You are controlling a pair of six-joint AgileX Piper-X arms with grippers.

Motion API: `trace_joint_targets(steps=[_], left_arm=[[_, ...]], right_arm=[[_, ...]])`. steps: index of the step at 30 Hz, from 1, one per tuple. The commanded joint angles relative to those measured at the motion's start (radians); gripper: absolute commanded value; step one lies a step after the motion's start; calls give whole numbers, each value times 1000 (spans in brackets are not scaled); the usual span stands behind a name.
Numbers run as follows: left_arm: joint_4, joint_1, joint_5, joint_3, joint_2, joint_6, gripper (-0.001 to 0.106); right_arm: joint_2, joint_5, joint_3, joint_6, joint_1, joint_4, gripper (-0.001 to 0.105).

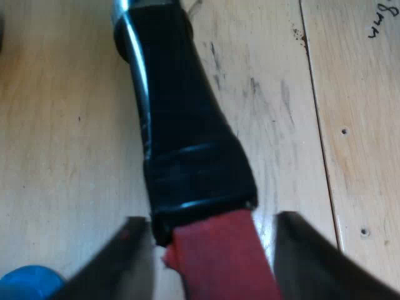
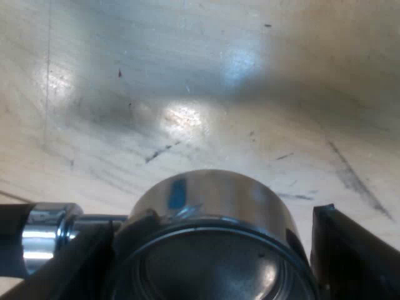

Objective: Put the handle in the coffee machine

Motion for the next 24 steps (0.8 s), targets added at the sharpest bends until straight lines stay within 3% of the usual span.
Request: trace_joint_targets(steps=[1, 12, 15, 18, 24], left_arm=[[-16, -3, 0, 0, -3, -3, 36], [-32, -3, 38, 0, -3, -41, 33], [-32, -3, 67, 0, -3, -54, 23], [-32, -1, 77, 0, -3, -54, 3], [-30, 9, 127, 0, -3, -59, 0]], right_arm=[[-15, -37, -16, 3, 1, -15, 0], [-15, -37, -16, 26, 1, -15, 0], [-15, -37, -16, 26, 1, -15, 0], [-15, -37, -16, 26, 1, -15, 0], [-15, -24, -16, 26, 1, -16, 0]])
